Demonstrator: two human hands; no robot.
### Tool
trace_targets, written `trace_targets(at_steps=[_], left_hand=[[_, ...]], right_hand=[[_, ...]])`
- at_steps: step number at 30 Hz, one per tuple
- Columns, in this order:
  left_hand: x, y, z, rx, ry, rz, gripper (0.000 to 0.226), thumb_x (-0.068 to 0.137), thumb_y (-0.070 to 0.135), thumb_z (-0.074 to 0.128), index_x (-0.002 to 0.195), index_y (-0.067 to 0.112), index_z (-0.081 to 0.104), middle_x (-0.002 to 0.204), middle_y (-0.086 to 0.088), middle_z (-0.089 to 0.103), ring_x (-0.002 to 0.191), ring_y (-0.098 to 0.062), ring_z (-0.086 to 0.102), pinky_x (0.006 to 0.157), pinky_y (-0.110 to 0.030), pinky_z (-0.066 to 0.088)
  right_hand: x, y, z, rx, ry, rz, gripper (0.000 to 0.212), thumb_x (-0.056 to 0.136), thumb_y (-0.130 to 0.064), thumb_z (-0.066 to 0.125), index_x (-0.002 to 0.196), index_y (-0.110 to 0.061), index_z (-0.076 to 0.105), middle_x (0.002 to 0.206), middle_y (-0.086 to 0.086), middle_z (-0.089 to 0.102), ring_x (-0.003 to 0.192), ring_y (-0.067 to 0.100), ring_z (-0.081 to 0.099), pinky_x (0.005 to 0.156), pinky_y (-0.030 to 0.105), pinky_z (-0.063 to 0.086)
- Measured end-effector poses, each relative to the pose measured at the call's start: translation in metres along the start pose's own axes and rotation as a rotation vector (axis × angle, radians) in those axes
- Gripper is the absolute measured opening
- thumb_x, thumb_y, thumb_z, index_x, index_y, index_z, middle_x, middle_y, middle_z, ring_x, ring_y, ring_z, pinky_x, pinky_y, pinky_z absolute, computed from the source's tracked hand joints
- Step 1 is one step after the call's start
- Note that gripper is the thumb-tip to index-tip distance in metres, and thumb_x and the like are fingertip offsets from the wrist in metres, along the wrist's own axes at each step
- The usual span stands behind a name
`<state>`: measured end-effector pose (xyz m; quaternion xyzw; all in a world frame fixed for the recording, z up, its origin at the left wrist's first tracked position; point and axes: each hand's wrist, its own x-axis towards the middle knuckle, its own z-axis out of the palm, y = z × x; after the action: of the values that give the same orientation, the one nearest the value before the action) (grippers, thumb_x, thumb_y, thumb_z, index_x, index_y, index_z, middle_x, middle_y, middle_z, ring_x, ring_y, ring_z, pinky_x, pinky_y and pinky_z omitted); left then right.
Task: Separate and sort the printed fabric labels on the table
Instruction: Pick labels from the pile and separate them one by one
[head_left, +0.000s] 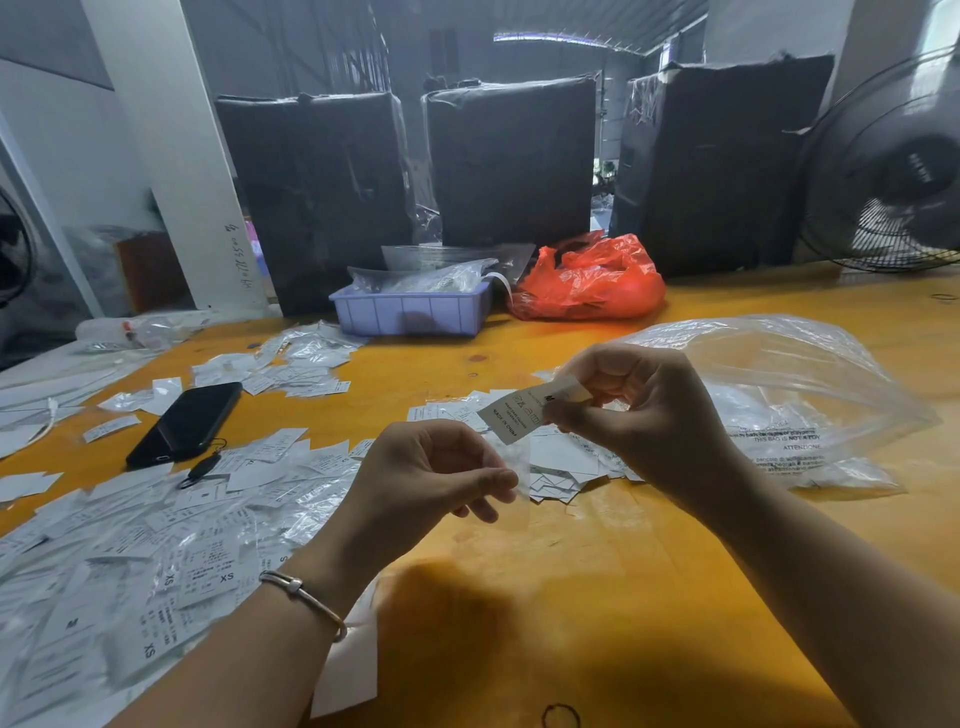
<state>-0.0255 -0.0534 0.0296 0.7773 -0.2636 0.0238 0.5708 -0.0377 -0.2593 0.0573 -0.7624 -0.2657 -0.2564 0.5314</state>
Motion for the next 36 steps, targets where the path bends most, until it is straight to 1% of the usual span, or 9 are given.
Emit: trace_targets(at_steps=[5, 9, 17, 19, 22, 25, 29, 32, 36], left_hand=[[0.0, 0.0, 0.0, 0.006, 0.0, 0.003, 0.024, 0.072, 0.021, 0.076, 0.083, 0.001, 0.07, 0.074, -0.01, 0.075, 0.06, -0.024, 0.071, 0.052, -0.024, 0.05], [0.0, 0.0, 0.0, 0.003, -0.007, 0.003, 0.025, 0.073, 0.025, 0.073, 0.085, 0.002, 0.07, 0.074, -0.009, 0.075, 0.06, -0.024, 0.071, 0.052, -0.024, 0.051], [0.002, -0.002, 0.0, -0.011, -0.034, -0.021, 0.027, 0.076, 0.028, 0.07, 0.085, 0.003, 0.07, 0.076, -0.009, 0.076, 0.06, -0.025, 0.071, 0.051, -0.023, 0.05], [0.002, -0.003, 0.0, -0.007, -0.049, -0.025, 0.027, 0.076, 0.029, 0.071, 0.084, 0.004, 0.07, 0.076, -0.009, 0.076, 0.06, -0.024, 0.071, 0.05, -0.022, 0.049], [0.002, -0.006, 0.001, 0.008, -0.072, -0.03, 0.02, 0.078, 0.028, 0.07, 0.082, 0.008, 0.071, 0.075, -0.008, 0.076, 0.06, -0.022, 0.072, 0.05, -0.02, 0.048], [0.003, -0.008, 0.001, 0.013, -0.082, -0.042, 0.018, 0.079, 0.028, 0.068, 0.082, 0.011, 0.07, 0.076, -0.007, 0.076, 0.061, -0.023, 0.072, 0.05, -0.02, 0.048], [0.003, -0.009, 0.0, 0.002, -0.076, -0.05, 0.023, 0.077, 0.033, 0.068, 0.084, 0.011, 0.07, 0.078, -0.006, 0.076, 0.062, -0.025, 0.072, 0.051, -0.02, 0.048], [0.004, -0.009, 0.001, -0.01, -0.074, -0.048, 0.023, 0.076, 0.033, 0.068, 0.084, 0.011, 0.07, 0.078, -0.007, 0.076, 0.062, -0.025, 0.072, 0.051, -0.02, 0.048], [0.004, -0.011, 0.002, 0.013, -0.059, -0.045, 0.025, 0.076, 0.031, 0.07, 0.084, 0.007, 0.069, 0.076, -0.008, 0.076, 0.062, -0.026, 0.072, 0.05, -0.022, 0.049]], right_hand=[[0.001, 0.001, 0.0, -0.089, -0.007, -0.037, 0.013, 0.079, -0.001, 0.073, 0.072, -0.011, 0.07, 0.073, -0.002, 0.071, 0.069, 0.022, 0.063, 0.061, 0.044, 0.052], [0.002, 0.002, -0.004, -0.075, -0.053, -0.029, 0.011, 0.076, 0.006, 0.071, 0.071, -0.003, 0.068, 0.07, 0.006, 0.069, 0.067, 0.023, 0.063, 0.062, 0.043, 0.052], [0.002, 0.006, -0.006, -0.019, -0.147, 0.076, 0.012, 0.076, 0.011, 0.067, 0.068, 0.002, 0.065, 0.07, 0.011, 0.065, 0.066, 0.008, 0.059, 0.059, 0.027, 0.049], [0.001, 0.007, -0.004, -0.045, -0.178, 0.074, 0.01, 0.077, 0.008, 0.069, 0.071, 0.001, 0.067, 0.072, 0.011, 0.067, 0.066, 0.011, 0.061, 0.059, 0.028, 0.051], [-0.001, 0.008, 0.002, -0.058, -0.212, 0.067, 0.007, 0.076, 0.008, 0.07, 0.073, 0.002, 0.07, 0.071, 0.016, 0.067, 0.064, 0.026, 0.06, 0.06, 0.039, 0.051], [-0.002, 0.01, 0.005, -0.084, -0.244, 0.069, 0.007, 0.076, 0.004, 0.073, 0.078, -0.002, 0.071, 0.073, 0.013, 0.069, 0.063, 0.021, 0.061, 0.063, 0.04, 0.052], [-0.001, 0.01, 0.004, -0.095, -0.114, 0.058, 0.019, 0.077, -0.007, 0.077, 0.095, -0.009, 0.07, 0.082, 0.005, 0.071, 0.073, 0.021, 0.065, 0.066, 0.037, 0.054], [-0.001, 0.009, 0.003, -0.073, -0.05, 0.055, 0.014, 0.078, -0.002, 0.074, 0.088, -0.012, 0.072, 0.079, 0.0, 0.072, 0.073, 0.018, 0.065, 0.064, 0.034, 0.055], [-0.002, 0.009, 0.009, -0.117, -0.092, 0.047, 0.012, 0.077, 0.001, 0.074, 0.083, -0.009, 0.075, 0.076, 0.0, 0.072, 0.065, 0.011, 0.062, 0.058, 0.022, 0.049]])
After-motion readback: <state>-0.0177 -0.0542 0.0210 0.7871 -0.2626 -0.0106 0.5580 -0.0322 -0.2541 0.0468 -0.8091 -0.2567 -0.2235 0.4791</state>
